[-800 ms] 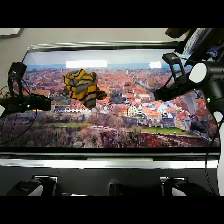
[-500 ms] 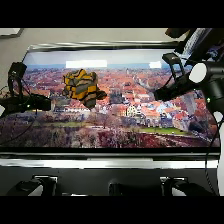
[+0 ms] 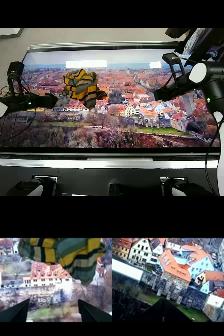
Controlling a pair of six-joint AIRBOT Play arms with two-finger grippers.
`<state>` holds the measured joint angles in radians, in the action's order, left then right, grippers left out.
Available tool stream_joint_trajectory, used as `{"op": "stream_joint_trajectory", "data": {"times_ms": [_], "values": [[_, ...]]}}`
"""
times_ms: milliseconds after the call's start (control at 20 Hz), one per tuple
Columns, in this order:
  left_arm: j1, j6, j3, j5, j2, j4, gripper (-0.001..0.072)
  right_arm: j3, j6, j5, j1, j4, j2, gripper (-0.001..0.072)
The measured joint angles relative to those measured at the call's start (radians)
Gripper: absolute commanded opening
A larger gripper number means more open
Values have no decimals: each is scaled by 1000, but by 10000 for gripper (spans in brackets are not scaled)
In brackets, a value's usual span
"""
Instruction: Fold the clothes and pants, and hang the long-sleeved shirts on hangers.
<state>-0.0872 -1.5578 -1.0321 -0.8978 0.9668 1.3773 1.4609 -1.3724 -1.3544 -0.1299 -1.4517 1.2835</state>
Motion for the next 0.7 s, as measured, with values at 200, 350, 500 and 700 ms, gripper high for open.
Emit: {"op": "stream_joint_trajectory", "data": {"times_ms": [200,350,500,700], "values": [[54,-113,0,119,143,-158,718,0,0,13,0,0,0,27],[82,-100,-2,225,299,-355,718,0,0,21,0,0,0,27],[90,-90,-29,303,455,-476,718,0,0,26,0,0,0,27],[84,-83,-106,362,623,-547,705,0,0,26,0,0,0,27]]}}
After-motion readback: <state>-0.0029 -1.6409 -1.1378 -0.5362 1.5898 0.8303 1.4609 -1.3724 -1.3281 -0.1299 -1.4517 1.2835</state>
